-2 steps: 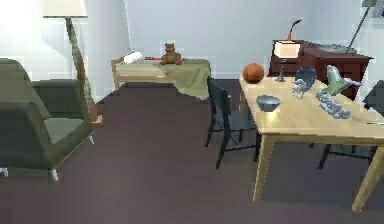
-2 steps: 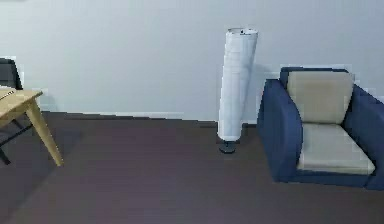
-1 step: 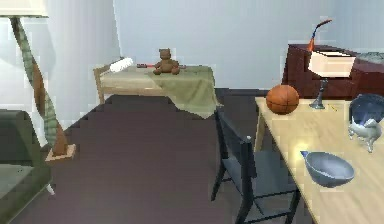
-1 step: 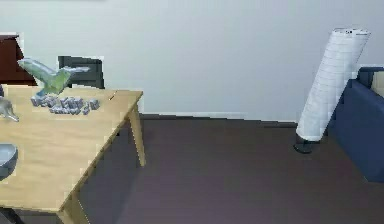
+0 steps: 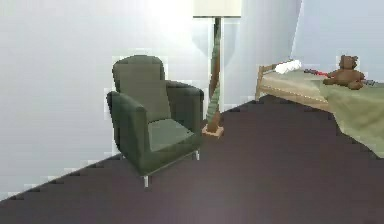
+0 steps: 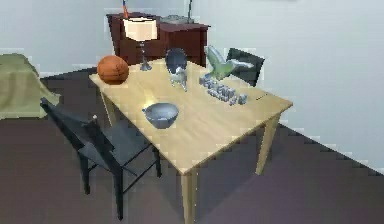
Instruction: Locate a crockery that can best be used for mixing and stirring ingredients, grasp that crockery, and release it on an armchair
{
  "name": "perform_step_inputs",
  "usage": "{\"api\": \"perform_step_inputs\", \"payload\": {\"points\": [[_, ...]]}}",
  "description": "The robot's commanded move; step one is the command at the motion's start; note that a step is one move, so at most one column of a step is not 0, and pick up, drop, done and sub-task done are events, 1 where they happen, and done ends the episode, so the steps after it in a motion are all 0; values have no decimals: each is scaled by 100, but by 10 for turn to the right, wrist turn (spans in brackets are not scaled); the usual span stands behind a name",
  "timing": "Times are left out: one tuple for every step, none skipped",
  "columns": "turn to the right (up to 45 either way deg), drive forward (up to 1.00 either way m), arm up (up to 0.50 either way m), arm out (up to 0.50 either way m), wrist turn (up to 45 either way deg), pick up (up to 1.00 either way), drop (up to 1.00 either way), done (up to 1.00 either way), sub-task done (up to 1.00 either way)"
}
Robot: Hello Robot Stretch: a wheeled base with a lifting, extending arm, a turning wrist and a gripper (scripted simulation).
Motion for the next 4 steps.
{"api": "perform_step_inputs", "payload": {"points": [[450,0,0,0,0,0,0,0,0],[360,0,0,0,0,0,0,0,0],[0,25,0,0,0,0,0,0,0],[-450,0,0,0,0,0,0,0,0]]}}
